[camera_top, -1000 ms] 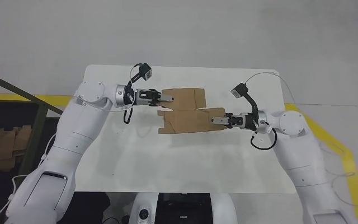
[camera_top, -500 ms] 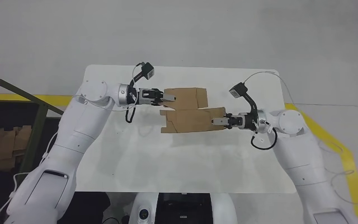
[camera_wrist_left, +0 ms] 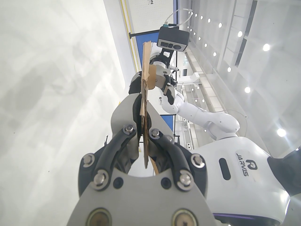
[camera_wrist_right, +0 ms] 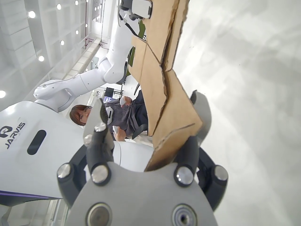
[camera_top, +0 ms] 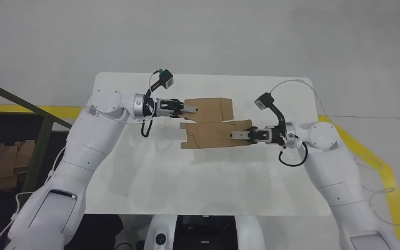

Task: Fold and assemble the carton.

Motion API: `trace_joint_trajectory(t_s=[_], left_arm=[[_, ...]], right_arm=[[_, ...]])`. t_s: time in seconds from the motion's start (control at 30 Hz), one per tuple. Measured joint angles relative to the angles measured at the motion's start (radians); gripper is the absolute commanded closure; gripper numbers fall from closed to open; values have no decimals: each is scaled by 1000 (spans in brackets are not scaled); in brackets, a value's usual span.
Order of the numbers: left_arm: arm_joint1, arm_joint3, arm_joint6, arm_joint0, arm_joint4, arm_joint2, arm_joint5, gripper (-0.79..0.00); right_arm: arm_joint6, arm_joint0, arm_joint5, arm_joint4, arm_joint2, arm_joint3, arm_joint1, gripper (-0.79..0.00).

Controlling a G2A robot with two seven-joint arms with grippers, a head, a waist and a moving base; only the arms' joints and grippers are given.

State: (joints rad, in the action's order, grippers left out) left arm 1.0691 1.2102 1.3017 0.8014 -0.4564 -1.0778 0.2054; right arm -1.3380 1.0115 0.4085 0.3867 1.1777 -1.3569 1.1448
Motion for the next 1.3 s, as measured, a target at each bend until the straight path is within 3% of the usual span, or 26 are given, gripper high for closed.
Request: trace_joint_trajectory(t_s=[0.63,0.8,1.07,1.13,1.17,1.2,1.3], left_arm=[[-3,7,0,4,9,-4,2,0],[-5,6,-1,6,11,-8,6,0],[-7,14,-2,6,18,-13,10,-3],[-7,17,-6,7,20,-15,14,-351],[-8,18,-7,8,19,-16,15,-616],[-8,19,-8,9,17,-18,16,-785],[-9,22,-12,13,14,-23,17,-785]], right_arm=[[13,-21,-26,-16,-31,18,-8,-114],[17,-26,-32,-15,-41,24,-9,-9],[26,-36,-58,-2,-55,43,-9,0],[28,-39,-64,1,-58,47,-9,0],[29,-40,-67,3,-59,50,-9,0],[30,-41,-70,5,-60,52,-9,0],[35,-44,-78,9,-63,58,-10,0]])
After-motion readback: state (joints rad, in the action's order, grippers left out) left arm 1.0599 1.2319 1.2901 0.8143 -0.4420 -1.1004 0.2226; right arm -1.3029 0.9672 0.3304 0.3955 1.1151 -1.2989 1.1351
